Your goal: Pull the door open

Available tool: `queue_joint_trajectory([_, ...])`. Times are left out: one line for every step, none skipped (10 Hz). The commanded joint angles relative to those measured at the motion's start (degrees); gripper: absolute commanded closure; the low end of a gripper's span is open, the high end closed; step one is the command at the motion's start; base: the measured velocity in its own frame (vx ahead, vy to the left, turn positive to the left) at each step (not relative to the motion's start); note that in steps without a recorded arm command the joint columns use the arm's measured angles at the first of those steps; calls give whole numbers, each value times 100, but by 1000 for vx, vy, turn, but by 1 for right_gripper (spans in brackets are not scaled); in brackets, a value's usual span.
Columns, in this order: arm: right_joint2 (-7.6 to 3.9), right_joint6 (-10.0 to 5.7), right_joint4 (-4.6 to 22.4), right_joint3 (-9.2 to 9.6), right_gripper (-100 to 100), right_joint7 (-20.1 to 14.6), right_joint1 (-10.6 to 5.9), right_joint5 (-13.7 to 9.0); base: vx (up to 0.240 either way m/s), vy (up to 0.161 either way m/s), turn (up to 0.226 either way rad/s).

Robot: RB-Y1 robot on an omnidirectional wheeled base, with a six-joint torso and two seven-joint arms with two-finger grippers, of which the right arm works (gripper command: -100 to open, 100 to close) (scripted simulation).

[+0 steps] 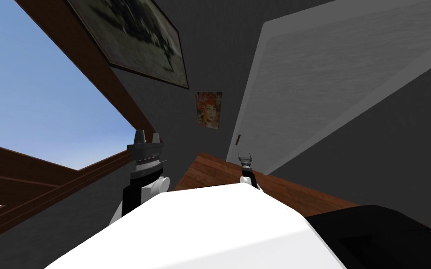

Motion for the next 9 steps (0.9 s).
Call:
queue_joint_trajectory([-43,-67,209,7,-100,-228,-45,-130,98,-31,90])
queue_joint_trajectory([-69,-113,353,13,-100,-360,-80,-206,91,-25,100])
queue_joint_trajectory([-95,-160,498,20,-100,-493,-116,-281,97,-14,83])
queue_joint_trajectory([-121,-206,643,27,-100,-625,-151,-357,108,-12,86])
queue_joint_trajectory([-144,-248,775,33,-100,-746,-183,-426,107,-23,80])
queue_joint_trajectory([-144,-248,775,33,-100,-746,-183,-426,63,-15,26])
queue_joint_trajectory([-168,-290,906,39,-100,-866,-215,-495,51,-12,48])
queue_joint_trajectory([-191,-331,1037,45,-100,-986,-247,-563,73,-13,103])
queue_joint_trajectory([-214,-373,1168,51,-100,-1105,-279,-632,88,-15,83])
